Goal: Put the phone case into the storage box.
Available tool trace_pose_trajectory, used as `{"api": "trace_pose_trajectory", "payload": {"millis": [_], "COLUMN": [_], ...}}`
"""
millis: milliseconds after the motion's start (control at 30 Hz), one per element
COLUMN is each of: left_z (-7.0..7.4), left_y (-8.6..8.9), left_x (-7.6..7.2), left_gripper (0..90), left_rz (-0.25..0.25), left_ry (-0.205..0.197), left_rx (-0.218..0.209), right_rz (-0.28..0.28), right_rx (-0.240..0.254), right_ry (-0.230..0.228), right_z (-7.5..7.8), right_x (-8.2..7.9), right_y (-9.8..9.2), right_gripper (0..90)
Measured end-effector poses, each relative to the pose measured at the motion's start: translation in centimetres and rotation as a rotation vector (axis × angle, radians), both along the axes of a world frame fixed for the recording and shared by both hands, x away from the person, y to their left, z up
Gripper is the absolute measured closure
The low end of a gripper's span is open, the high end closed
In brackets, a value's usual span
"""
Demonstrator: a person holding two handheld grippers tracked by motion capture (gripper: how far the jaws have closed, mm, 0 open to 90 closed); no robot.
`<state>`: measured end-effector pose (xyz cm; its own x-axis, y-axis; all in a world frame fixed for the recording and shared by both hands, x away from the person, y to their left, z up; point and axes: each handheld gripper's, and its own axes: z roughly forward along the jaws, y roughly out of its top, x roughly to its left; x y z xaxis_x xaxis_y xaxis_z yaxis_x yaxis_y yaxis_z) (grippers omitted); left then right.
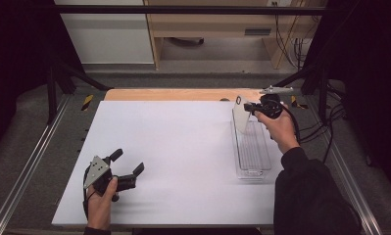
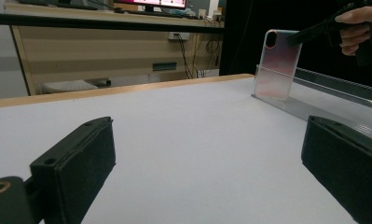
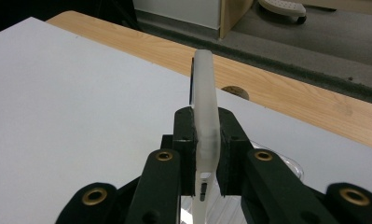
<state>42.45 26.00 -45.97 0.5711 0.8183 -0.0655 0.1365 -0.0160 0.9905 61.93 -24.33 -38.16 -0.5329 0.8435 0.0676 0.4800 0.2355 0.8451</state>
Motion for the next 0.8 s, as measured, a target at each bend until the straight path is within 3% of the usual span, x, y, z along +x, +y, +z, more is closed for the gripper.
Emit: {"api": "trace_pose_trajectory", "payload": {"millis": [800], "left_z": [0.02], "left_y": [0.06], "left_x": [0.01], "left_gripper": [2.3], "left_rz": [0.0], "left_ry": [-0.001], "left_rx": [-0.002], "right_rz": [0.023], "right_rx": [-0.039], "right_ry": [-0.001], "right_z": [0.09], "right_x": [-0.44], "right_y": [0.32], "right_gripper": [80.2]}}
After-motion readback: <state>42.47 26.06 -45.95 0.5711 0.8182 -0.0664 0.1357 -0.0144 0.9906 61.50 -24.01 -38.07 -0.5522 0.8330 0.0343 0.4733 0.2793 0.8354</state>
